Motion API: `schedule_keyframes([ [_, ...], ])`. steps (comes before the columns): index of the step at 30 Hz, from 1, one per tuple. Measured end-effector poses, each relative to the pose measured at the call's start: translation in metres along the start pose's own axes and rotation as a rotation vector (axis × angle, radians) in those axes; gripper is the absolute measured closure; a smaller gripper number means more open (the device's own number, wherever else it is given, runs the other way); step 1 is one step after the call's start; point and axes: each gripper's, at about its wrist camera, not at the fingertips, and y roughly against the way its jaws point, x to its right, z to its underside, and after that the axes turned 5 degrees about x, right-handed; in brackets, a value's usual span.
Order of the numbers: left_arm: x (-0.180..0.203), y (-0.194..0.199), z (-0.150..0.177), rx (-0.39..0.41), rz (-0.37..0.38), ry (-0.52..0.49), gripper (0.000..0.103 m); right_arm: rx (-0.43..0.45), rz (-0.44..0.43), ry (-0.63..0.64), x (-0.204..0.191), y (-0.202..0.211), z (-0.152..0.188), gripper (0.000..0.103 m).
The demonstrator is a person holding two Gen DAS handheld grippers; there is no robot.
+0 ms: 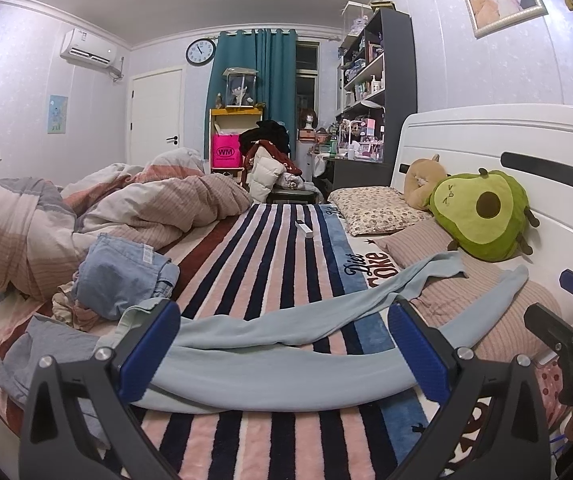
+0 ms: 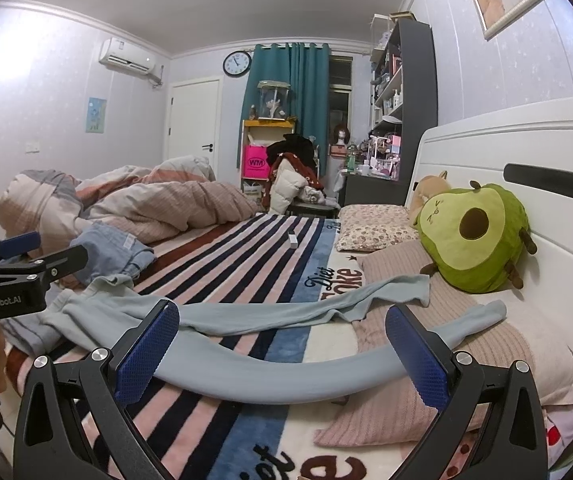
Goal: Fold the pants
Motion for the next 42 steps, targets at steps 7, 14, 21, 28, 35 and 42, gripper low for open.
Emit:
schedule_keyframes([
  [7,-0.001,0.0,0.0,-0.001,0.001,0.001,0.001,0.0,-0.001,-0.002,0.003,0.0,0.0,0.0],
  [14,-0.005,0.002,0.002,-0.008,-0.005,0.009,0.001,-0.001,-0.015,-0.004,0.0,-0.001,0.002,0.0],
  [21,-0.006,-0.006,0.002,-0.022,0.0,0.016,0.001,-0.012,-0.034,0.004,-0.001,-0.011,0.005,0.0],
  [28,-0.073,-0.064,-0.003,-0.097,-0.05,0.115,0.001,-0.072,-0.117,0.04,0.014,-0.036,0.016,0.0],
  [35,-0.143,-0.171,0.021,-0.329,-0.174,0.137,0.001,-0.188,-0.192,0.062,0.032,-0.091,0.039,0.0],
  [42,-0.199,-0.256,0.058,-0.536,-0.219,0.323,0.001,-0.274,-0.194,0.026,0.051,-0.143,0.062,0.0],
])
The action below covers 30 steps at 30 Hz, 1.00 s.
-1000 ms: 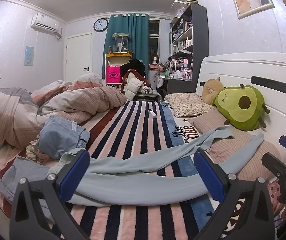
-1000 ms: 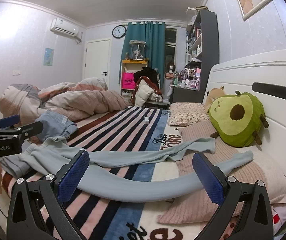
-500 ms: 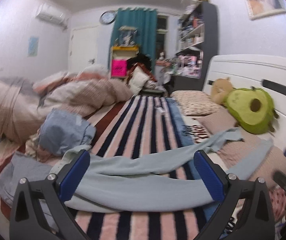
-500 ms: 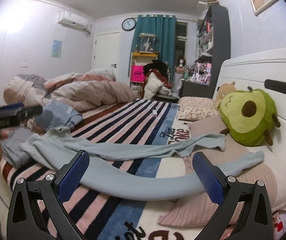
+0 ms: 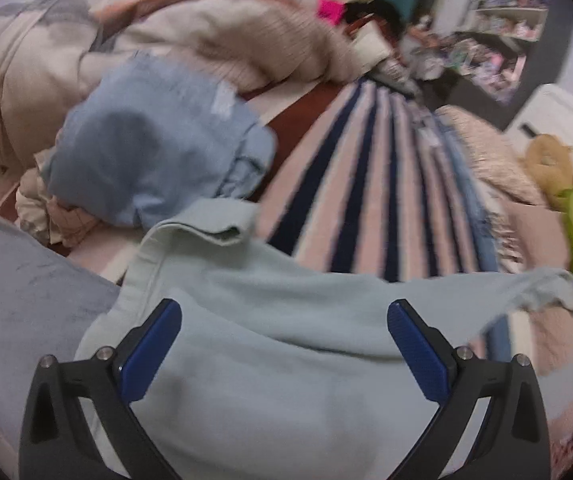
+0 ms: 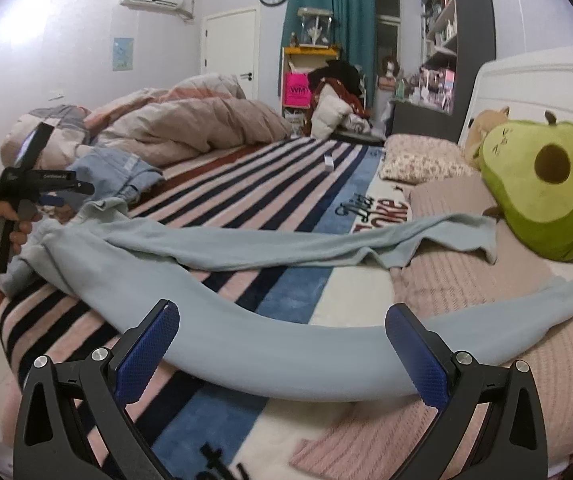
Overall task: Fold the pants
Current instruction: 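Grasp the waistband of the light blue sweatpants with the left gripper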
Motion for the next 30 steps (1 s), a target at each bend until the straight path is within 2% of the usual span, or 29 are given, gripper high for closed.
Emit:
schedule_keyframes([
  [3,0.002,-0.028,-0.003,-0.005,-0.119,-0.047,0.001,-0.025,0.002,-0.005,0.007,-0.019,0.005,0.0],
  [7,0.002,-0.053,-0.008,0.01,-0.193,-0.107,0.001,-0.088,0.017,-0.015,0.026,-0.057,0.003,0.0],
  [9,0.001,-0.064,-0.011,0.007,-0.225,-0.133,0.001,-0.108,0.031,-0.027,0.039,-0.075,-0.005,0.001],
  [12,0.001,-0.078,-0.019,0.007,-0.318,-0.184,0.001,-0.118,0.069,-0.043,0.063,-0.1,-0.023,0.001],
  [15,-0.004,-0.095,-0.026,-0.017,-0.381,-0.214,0.002,-0.135,0.136,0.017,0.075,-0.119,-0.039,0.001],
  [18,-0.008,-0.107,-0.029,-0.059,-0.413,-0.218,0.02,-0.165,0.127,-0.033,0.093,-0.134,-0.048,0.001],
  [20,-0.007,-0.111,-0.031,-0.049,-0.451,-0.235,0.032,-0.173,0.14,-0.094,0.108,-0.139,-0.05,0.001],
  [21,-0.007,-0.114,-0.032,-0.048,-0.462,-0.239,0.046,-0.175,0.155,-0.104,0.114,-0.141,-0.05,0.001],
  [22,-0.008,-0.112,-0.033,-0.037,-0.479,-0.24,0.065,-0.18,0.175,-0.102,0.118,-0.143,-0.05,0.001],
  [24,-0.008,-0.105,-0.036,-0.015,-0.447,-0.226,0.083,-0.198,0.201,-0.1,0.128,-0.147,-0.049,0.001],
  [30,0.002,-0.051,-0.045,0.134,-0.326,-0.17,0.086,-0.26,0.307,-0.171,0.179,-0.16,-0.05,0.001],
])
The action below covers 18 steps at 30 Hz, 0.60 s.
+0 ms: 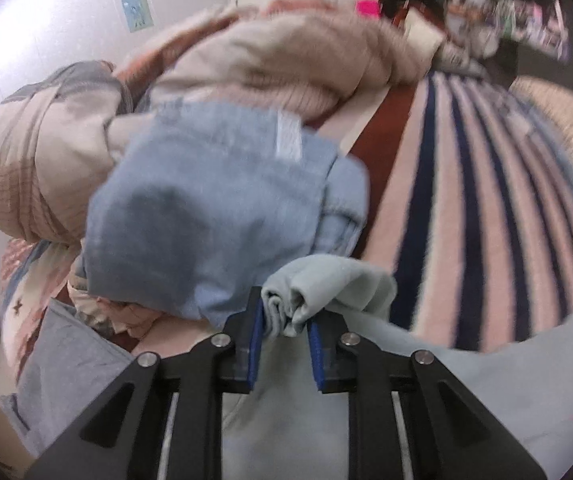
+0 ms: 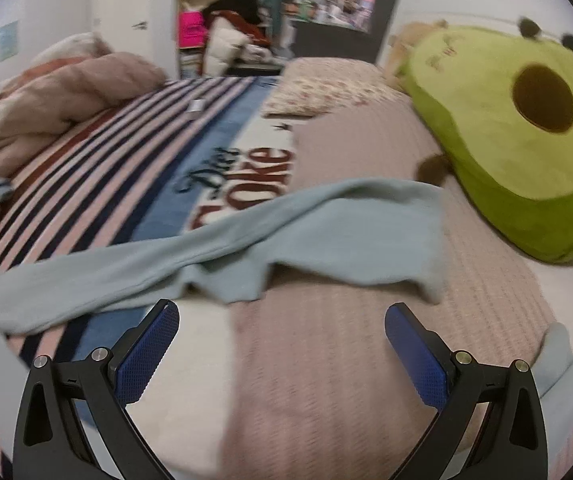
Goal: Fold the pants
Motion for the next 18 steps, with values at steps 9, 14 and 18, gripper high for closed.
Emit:
schedule_keyframes([
  [9,-0.008,0.039,-0.003,0.072,0.086,0.079,0.087,-0.061,0.022,0.005,0.018,-0.029,-0.048,0.019],
  [14,-0.027,0.073,0.0,0.152,0.126,0.146,0.087,-0.112,-0.196,-0.102,0.006,-0.048,-0.057,0.038],
  [18,-0.036,0.088,0.003,0.182,0.139,0.152,0.087,-0.183,-0.19,-0.198,0.002,-0.077,-0.05,0.037],
])
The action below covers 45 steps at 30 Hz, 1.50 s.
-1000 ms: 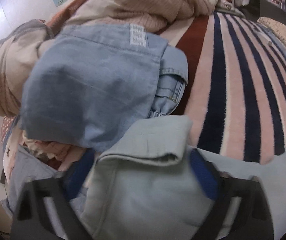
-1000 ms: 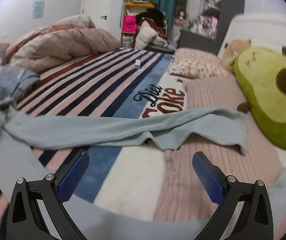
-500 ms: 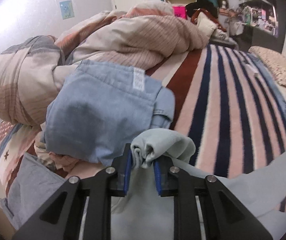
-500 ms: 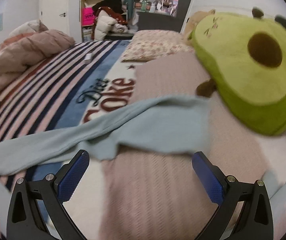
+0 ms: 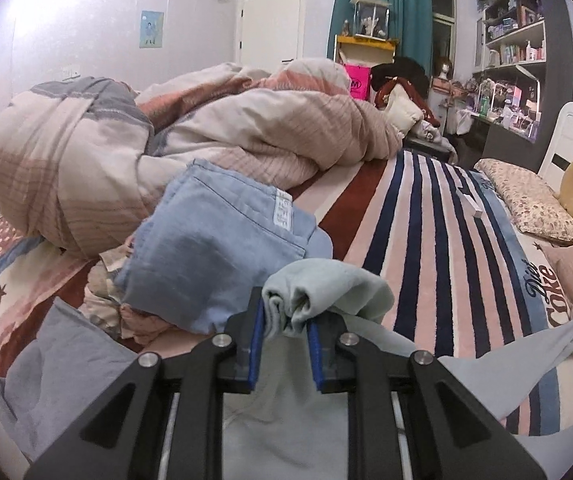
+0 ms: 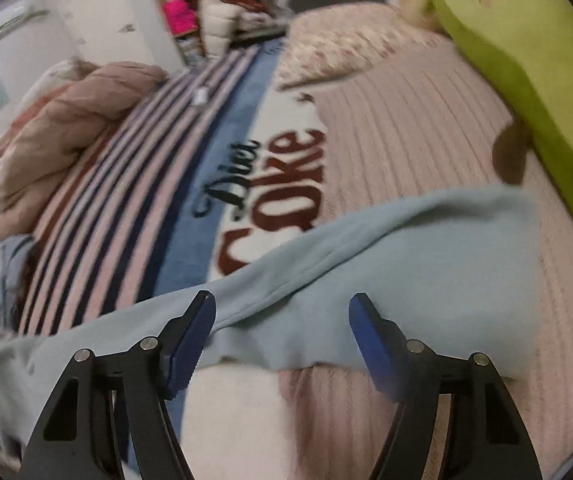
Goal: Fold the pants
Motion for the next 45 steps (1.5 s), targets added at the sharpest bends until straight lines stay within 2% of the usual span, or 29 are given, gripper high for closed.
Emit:
schedule_keyframes([
  [3,-0.005,0.003,0.0,0.002,0.004,0.01,0.087,-0.005,-0.062,-0.087,0.005,-0.017,0.001,0.036],
  [7,-0.003,-0.006,0.004,-0.011,-0.001,-0.011,0.087,0.018,-0.111,-0.13,0.003,-0.028,-0.001,0.036],
  [9,-0.001,-0.013,0.006,-0.028,-0.001,-0.013,0.087,0.037,-0.056,-0.136,0.0,-0.028,-0.002,0.041],
  [12,-0.002,-0.016,0.009,-0.022,-0.011,-0.014,0.087,0.114,0.028,-0.088,-0.01,-0.021,-0.01,0.042],
  [16,-0.014,-0.013,0.007,-0.008,-0.025,0.019,0.087,0.072,0.103,-0.132,-0.001,-0.03,-0.016,0.042],
  [22,-0.029,0.002,0.01,0.015,-0.022,0.058,0.087,0.105,0.199,-0.142,-0.004,-0.046,-0.028,0.042],
  [23,-0.031,0.004,0.01,0.016,-0.02,0.065,0.087,0.099,0.217,-0.137,-0.005,-0.05,-0.03,0.045],
  [24,-0.033,0.007,0.011,0.017,-0.013,0.071,0.087,0.091,0.257,-0.12,-0.007,-0.054,-0.032,0.054],
  [25,-0.034,0.01,0.012,0.019,-0.003,0.077,0.087,0.085,0.308,-0.11,-0.007,-0.055,-0.032,0.089],
  [26,-0.035,0.014,0.013,0.022,0.005,0.078,0.087,0.083,0.387,-0.099,-0.007,-0.054,-0.033,0.103],
  [30,-0.04,0.031,0.019,0.035,0.024,0.081,0.087,0.129,0.314,-0.136,0.007,-0.035,-0.03,0.103],
  [34,-0.05,0.049,0.034,0.032,0.036,0.074,0.087,0.193,0.292,-0.113,0.019,0.004,-0.012,0.103],
  [37,-0.059,0.058,0.049,0.016,0.027,0.066,0.087,0.196,0.27,-0.09,0.031,0.032,0.002,0.103],
  [38,-0.063,0.062,0.057,0.008,0.012,0.061,0.087,0.187,0.235,-0.081,0.033,0.038,0.006,0.103],
  [42,-0.079,0.069,0.081,-0.045,0.001,0.066,0.087,0.149,-0.021,-0.076,0.019,0.055,0.023,0.1],
  [43,-0.081,0.071,0.087,-0.059,-0.001,0.064,0.086,0.142,-0.06,-0.076,0.013,0.055,0.026,0.088],
  [44,-0.083,0.072,0.094,-0.082,-0.001,0.061,0.086,0.131,-0.094,-0.076,0.004,0.054,0.029,0.066],
  [45,-0.084,0.073,0.1,-0.099,0.006,0.056,0.085,0.119,-0.123,-0.078,-0.004,0.051,0.032,0.056],
])
